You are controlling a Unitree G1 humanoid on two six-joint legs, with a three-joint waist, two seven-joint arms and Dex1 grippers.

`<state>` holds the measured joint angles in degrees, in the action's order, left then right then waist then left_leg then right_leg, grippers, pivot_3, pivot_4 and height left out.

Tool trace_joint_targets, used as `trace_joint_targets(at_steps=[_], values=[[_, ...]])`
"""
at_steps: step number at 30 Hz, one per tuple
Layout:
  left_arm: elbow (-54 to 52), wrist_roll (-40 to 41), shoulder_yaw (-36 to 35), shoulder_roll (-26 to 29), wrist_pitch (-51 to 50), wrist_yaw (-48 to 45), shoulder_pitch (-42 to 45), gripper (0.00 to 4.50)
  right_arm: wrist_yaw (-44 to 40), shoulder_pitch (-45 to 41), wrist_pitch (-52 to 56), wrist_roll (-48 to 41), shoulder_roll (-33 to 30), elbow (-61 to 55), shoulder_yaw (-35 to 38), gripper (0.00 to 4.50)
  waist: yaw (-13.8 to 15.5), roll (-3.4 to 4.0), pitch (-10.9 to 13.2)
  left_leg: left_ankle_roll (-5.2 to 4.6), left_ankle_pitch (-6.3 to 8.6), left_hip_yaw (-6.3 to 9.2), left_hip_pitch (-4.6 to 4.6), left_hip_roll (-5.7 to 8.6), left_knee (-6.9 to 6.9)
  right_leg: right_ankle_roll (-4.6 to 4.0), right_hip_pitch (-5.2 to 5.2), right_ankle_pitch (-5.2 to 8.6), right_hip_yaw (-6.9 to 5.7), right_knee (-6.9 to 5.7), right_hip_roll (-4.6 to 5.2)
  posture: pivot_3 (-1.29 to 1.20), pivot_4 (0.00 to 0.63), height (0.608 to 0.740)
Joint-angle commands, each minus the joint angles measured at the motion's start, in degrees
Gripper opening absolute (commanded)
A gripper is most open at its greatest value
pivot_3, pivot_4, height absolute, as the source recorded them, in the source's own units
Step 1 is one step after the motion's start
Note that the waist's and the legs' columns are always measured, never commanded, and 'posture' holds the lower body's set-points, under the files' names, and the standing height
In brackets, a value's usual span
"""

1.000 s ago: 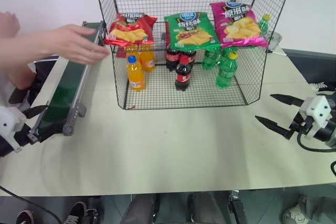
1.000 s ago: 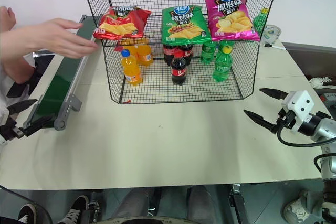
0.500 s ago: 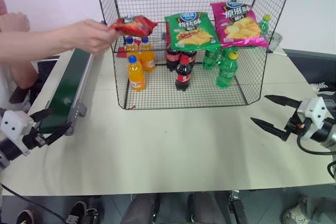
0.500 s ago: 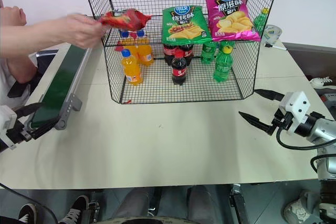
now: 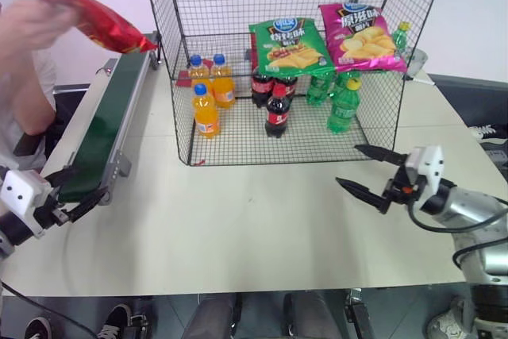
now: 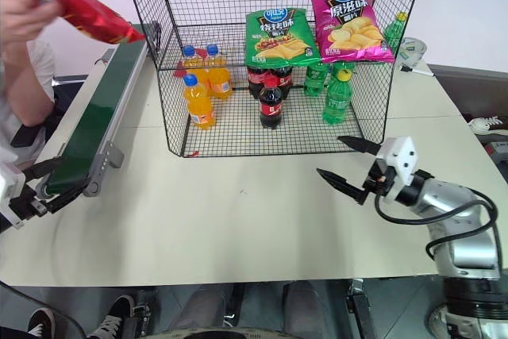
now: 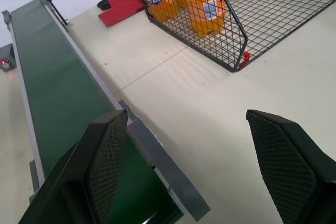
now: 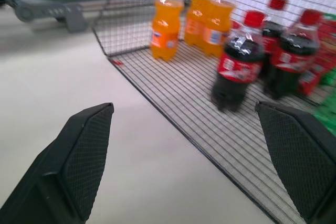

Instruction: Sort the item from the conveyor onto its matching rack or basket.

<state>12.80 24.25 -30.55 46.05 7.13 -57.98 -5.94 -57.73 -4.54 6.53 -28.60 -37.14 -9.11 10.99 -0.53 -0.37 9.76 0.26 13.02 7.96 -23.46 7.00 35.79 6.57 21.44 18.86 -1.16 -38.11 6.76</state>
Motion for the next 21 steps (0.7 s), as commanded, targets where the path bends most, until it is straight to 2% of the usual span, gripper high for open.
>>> trace_joint_targets(at_steps=[1, 17, 21], values=[[-1.68, 0.97, -1.86, 0.46, 0.75, 0.20, -0.16, 3.75, -0.49, 0.17, 1.80, -2.63, -0.36, -2.97, 0.51, 4.50, 0.03, 0.00, 0.00, 0.00, 0.00, 0.00, 0.00, 0.01, 0.00, 0.00, 0.00, 0.00, 0.00, 0.00, 0.01, 0.00, 0.150, 0.740], [-1.78, 1.95, -1.69, 0.34, -0.40, -1.31, -2.95, 3.75, -2.24, -2.22, 1.85, -1.70, -0.25, -0.43, -1.05, 4.50, -0.07, 0.00, 0.00, 0.00, 0.00, 0.00, 0.00, 0.01, -0.09, 0.01, 0.01, 0.00, 0.00, 0.03, 0.00, 0.00, 0.150, 0.740], [-0.40, -0.86, -2.38, -0.07, 4.63, 0.35, -3.48, 3.75, -3.03, -3.24, 2.25, -1.76, -0.68, 0.92, -0.83, 4.50, -0.05, 0.00, 0.00, 0.00, 0.00, 0.00, 0.00, 0.01, -0.10, 0.00, 0.02, 0.00, 0.00, 0.03, 0.00, 0.00, 0.150, 0.740]])
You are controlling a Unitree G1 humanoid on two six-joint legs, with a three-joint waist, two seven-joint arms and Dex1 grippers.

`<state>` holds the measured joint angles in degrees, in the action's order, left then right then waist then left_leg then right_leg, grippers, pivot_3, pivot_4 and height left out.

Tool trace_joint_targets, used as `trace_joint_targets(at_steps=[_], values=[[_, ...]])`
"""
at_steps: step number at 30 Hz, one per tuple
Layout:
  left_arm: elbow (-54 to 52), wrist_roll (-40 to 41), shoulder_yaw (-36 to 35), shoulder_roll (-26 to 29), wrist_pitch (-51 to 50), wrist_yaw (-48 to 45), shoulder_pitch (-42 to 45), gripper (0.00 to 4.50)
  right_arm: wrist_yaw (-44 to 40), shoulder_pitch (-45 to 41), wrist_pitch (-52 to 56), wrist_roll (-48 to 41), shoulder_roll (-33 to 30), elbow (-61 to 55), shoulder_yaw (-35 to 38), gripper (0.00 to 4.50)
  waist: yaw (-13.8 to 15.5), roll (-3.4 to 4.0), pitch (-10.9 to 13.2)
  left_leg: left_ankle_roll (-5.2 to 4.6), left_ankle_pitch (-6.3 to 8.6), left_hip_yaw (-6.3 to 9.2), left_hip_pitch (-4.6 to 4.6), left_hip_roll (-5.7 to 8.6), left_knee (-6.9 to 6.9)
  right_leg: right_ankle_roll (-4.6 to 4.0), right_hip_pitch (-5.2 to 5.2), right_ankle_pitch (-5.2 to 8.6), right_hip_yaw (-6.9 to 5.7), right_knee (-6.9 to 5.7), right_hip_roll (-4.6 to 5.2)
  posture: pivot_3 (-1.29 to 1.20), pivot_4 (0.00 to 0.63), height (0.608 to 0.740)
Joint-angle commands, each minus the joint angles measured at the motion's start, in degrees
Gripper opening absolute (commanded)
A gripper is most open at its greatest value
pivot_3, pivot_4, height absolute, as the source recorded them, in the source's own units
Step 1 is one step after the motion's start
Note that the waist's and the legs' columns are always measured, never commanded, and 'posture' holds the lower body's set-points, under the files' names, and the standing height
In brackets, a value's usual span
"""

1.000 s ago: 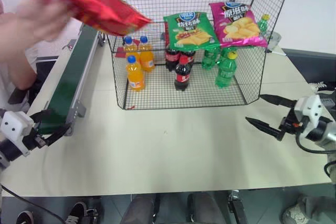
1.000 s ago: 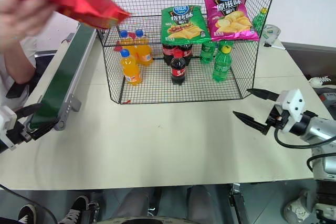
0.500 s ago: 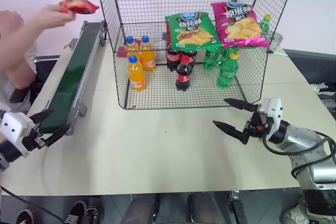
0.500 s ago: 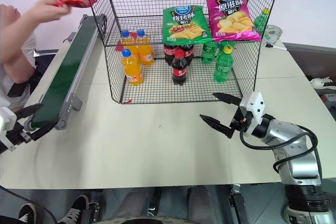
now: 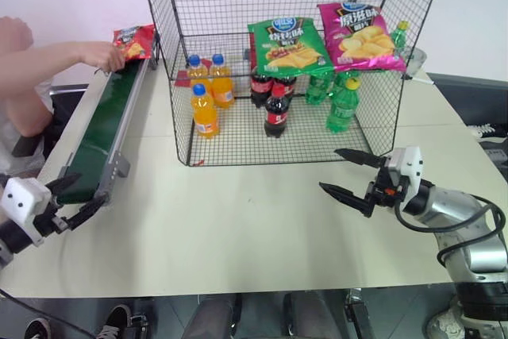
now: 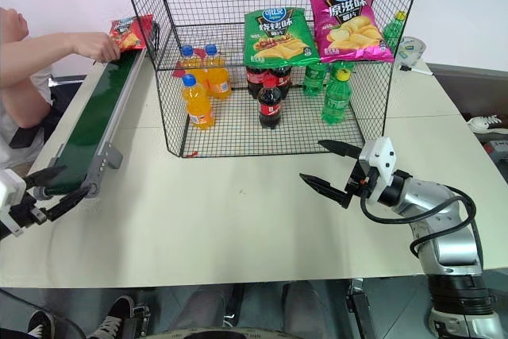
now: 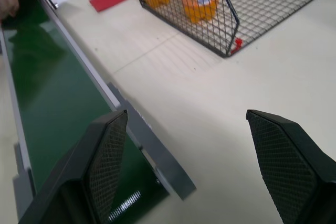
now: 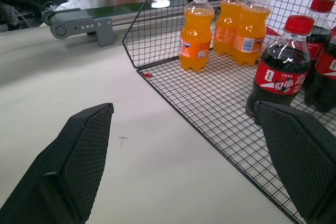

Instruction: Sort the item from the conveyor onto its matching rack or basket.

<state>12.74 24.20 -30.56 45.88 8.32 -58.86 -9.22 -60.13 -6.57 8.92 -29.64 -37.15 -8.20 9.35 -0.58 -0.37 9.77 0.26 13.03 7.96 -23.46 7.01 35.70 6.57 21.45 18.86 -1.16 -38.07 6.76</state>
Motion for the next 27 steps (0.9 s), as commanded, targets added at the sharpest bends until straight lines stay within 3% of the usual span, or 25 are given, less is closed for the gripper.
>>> trace_joint_targets(at_steps=[1, 8, 13, 17, 21, 27], values=[[-0.20, -0.69, -2.56, -0.08, 3.93, 1.54, -0.23, 3.75, -0.65, -1.32, -0.02, -0.73, -0.53, -0.03, 0.69, 4.50, 0.01, 0.00, 0.00, 0.00, 0.00, 0.00, 0.00, 0.00, 0.01, 0.00, 0.00, 0.00, 0.00, 0.00, 0.00, 0.00, 0.150, 0.740], [3.35, -5.24, -4.12, 0.56, 12.10, 7.02, -0.41, 3.75, -1.10, -1.38, 0.05, -0.30, 0.39, -0.63, -0.56, 4.50, -0.05, 0.00, 0.00, 0.00, 0.00, 0.00, 0.00, 0.00, -0.02, 0.00, 0.01, 0.00, 0.00, 0.02, 0.00, 0.00, 0.150, 0.740], [10.14, -16.64, -5.30, 2.96, 22.57, 18.77, 0.06, 3.75, -1.74, -2.19, 0.75, -1.37, 1.29, -1.83, -2.52, 4.50, -0.06, -0.02, 0.00, 0.00, 0.00, 0.00, 0.00, 0.00, -0.06, 0.00, 0.04, 0.00, 0.00, 0.02, 0.00, 0.00, 0.150, 0.740], [12.33, -30.27, -4.87, 5.03, 34.77, 29.00, -4.49, 3.75, -2.96, -2.73, 1.00, -1.58, 1.90, -4.50, -5.23, 4.50, -0.10, -0.02, 0.00, 0.00, 0.00, -0.04, 0.00, 0.01, -0.09, 0.01, 0.05, -0.01, 0.02, 0.06, 0.01, 0.00, 0.150, 0.740], [14.73, -40.67, -5.29, 7.06, 38.58, 40.89, -6.36, 3.75, -3.02, -3.33, 1.14, -0.87, 2.41, -5.29, -6.97, 4.50, 0.16, -0.06, -0.01, 0.00, 0.00, -0.03, 0.00, 0.00, -0.21, 0.01, 0.11, -0.01, 0.02, 0.07, 0.00, 0.00, 0.150, 0.740], [15.53, -44.02, -0.96, 5.60, 39.90, 47.07, -10.01, 3.75, -2.70, -5.42, 2.07, -1.16, 3.73, -5.74, -9.25, 4.50, 0.11, -0.08, -0.03, 0.01, 0.00, -0.04, 0.01, 0.02, -0.21, 0.02, 0.12, -0.01, 0.02, 0.06, 0.00, 0.00, 0.150, 0.740]])
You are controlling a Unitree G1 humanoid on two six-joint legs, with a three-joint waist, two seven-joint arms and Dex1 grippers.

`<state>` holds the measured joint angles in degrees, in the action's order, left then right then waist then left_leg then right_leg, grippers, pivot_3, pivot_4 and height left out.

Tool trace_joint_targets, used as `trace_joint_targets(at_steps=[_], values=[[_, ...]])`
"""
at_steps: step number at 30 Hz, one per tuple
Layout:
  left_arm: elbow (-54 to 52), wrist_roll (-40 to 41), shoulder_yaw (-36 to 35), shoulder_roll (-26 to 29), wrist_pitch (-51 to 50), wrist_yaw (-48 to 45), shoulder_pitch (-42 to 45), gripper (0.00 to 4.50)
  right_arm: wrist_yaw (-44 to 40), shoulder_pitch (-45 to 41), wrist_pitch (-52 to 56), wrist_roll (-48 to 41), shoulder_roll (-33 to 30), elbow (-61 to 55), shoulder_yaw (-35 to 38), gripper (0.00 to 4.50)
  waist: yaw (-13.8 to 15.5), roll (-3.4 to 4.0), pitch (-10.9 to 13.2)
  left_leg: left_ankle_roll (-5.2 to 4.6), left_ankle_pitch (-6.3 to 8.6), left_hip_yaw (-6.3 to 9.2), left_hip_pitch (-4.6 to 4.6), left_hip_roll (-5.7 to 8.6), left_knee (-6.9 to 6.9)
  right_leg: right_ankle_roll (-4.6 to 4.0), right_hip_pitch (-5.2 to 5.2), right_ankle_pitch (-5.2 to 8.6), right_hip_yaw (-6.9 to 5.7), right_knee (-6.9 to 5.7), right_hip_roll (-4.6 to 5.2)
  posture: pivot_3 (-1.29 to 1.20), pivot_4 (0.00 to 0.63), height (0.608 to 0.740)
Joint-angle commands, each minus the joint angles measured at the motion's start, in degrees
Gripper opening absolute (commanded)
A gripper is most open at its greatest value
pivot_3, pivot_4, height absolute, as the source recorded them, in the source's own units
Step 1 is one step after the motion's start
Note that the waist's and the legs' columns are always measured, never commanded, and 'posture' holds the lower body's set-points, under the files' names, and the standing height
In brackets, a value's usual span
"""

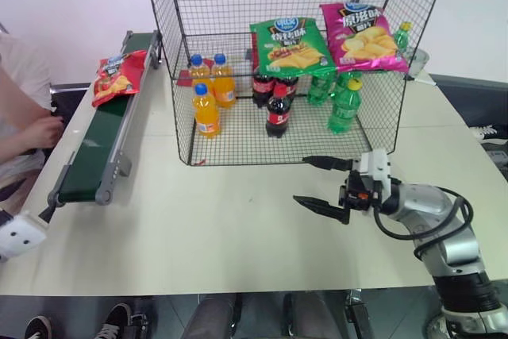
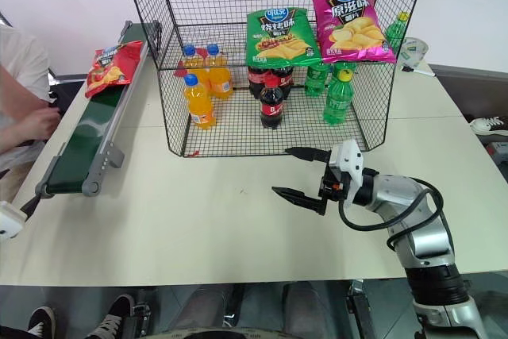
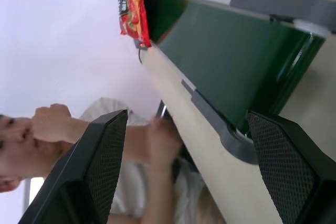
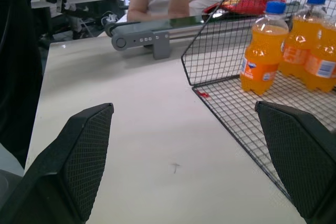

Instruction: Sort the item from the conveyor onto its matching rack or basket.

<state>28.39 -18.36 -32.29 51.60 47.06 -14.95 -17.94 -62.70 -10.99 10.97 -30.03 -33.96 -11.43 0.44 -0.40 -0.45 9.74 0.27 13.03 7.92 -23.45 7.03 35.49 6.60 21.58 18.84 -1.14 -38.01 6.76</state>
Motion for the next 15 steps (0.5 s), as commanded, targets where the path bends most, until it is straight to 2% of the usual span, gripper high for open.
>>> trace_joint_targets(at_steps=[1, 12, 15], values=[[0.12, -2.22, 1.35, -0.02, 1.38, 4.21, -1.61, 3.75, -0.30, -1.15, 0.27, -1.01, 0.66, -2.83, -0.64, 4.50, -0.06, 0.00, 0.00, 0.00, 0.00, 0.00, 0.00, 0.00, -0.01, 0.00, 0.01, 0.00, 0.00, 0.00, 0.00, 0.00, 0.150, 0.740], [0.31, -7.29, 5.81, 0.87, 1.08, 13.99, -0.28, 3.75, -5.29, -2.95, 0.35, -4.53, 1.50, -5.67, -2.30, 4.50, -0.16, -0.07, -0.04, 0.01, -0.01, 0.00, 0.01, 0.00, -0.08, 0.01, 0.04, -0.01, -0.01, -0.04, -0.01, 0.00, 0.150, 0.740], [1.54, -9.01, 7.74, 1.28, 1.10, 16.30, 0.57, 3.75, -6.94, -3.45, -2.07, -1.58, 1.93, -3.48, -4.27, 4.50, -0.25, -0.07, -0.04, 0.02, -0.02, 0.00, 0.01, 0.00, -0.09, 0.02, 0.05, -0.01, -0.01, -0.06, -0.03, 0.00, 0.150, 0.740]])
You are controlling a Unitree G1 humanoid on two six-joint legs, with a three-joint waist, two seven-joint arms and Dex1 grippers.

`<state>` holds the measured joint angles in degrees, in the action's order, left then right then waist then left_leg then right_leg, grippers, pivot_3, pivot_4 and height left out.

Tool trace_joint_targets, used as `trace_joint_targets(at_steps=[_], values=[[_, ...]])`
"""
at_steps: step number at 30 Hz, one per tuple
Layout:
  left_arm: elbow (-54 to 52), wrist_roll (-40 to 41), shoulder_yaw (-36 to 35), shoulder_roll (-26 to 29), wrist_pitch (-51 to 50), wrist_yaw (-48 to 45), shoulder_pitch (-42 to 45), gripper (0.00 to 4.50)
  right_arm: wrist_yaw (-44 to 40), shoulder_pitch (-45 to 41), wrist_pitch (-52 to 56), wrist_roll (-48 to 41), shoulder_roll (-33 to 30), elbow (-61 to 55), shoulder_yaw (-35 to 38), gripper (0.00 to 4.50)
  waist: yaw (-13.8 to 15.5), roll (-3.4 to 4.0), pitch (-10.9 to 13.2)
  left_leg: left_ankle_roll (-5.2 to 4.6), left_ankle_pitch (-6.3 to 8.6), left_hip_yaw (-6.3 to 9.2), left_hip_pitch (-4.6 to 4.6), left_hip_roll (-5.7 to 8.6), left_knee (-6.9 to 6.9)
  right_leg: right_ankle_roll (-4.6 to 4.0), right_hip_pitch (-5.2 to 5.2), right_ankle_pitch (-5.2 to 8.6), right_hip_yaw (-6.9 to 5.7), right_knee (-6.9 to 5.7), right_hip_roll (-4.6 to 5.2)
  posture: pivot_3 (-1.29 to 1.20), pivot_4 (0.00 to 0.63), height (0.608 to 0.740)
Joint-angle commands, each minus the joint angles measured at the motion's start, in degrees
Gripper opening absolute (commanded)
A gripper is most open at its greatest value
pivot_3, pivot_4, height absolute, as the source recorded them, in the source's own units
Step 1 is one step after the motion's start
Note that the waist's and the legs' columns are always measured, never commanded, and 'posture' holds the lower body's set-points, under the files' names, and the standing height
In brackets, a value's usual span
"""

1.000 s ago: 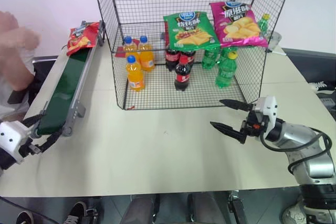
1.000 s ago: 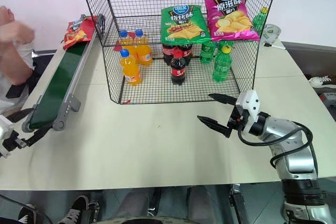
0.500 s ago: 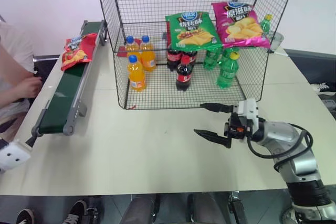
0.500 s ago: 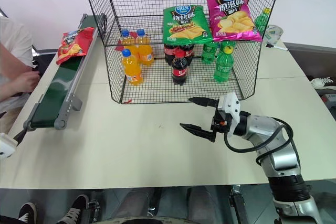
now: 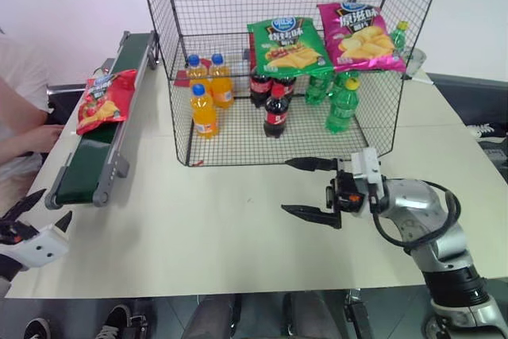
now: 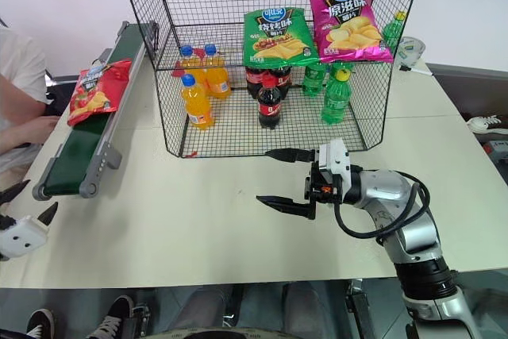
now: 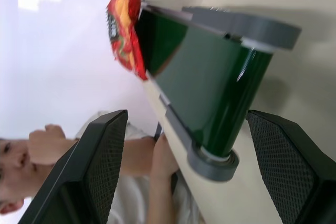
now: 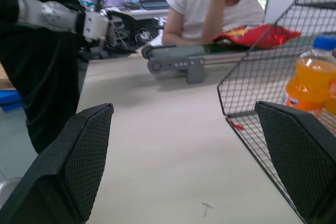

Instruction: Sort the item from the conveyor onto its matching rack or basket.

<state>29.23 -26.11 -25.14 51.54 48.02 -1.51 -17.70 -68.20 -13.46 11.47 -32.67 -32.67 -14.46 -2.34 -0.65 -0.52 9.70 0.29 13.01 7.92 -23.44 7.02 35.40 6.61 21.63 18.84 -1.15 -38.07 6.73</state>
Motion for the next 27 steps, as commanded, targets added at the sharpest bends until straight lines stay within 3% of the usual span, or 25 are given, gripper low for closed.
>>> trace_joint_targets(at_steps=[1, 9, 27], values=[[0.98, -1.47, 1.10, 1.48, 0.01, 3.38, 0.66, 3.75, -1.39, -1.40, -3.17, 1.86, 1.00, 0.40, -1.91, 4.50, 0.00, 0.00, 0.00, 0.01, -0.01, 0.00, 0.02, 0.00, 0.00, 0.00, 0.00, 0.00, 0.00, -0.02, -0.01, 0.00, 0.150, 0.740], [1.72, -5.49, 4.29, 2.52, -2.23, 9.49, 2.48, 3.75, -0.27, -2.13, -4.33, 3.74, 1.77, 2.78, -2.25, 4.50, 0.11, -0.03, -0.02, 0.05, -0.03, 0.00, 0.06, 0.00, 0.00, 0.03, -0.02, -0.02, 0.00, -0.06, -0.02, 0.00, 0.150, 0.740], [5.74, -4.65, 10.51, 3.29, -4.40, 12.95, 8.27, 3.75, 1.89, -2.70, -4.78, 5.04, 1.68, 3.33, -1.74, 4.50, 0.03, -0.08, -0.04, 0.10, -0.07, 0.01, 0.08, 0.00, 0.01, 0.04, -0.03, -0.03, 0.00, -0.14, -0.04, 0.00, 0.150, 0.740]])
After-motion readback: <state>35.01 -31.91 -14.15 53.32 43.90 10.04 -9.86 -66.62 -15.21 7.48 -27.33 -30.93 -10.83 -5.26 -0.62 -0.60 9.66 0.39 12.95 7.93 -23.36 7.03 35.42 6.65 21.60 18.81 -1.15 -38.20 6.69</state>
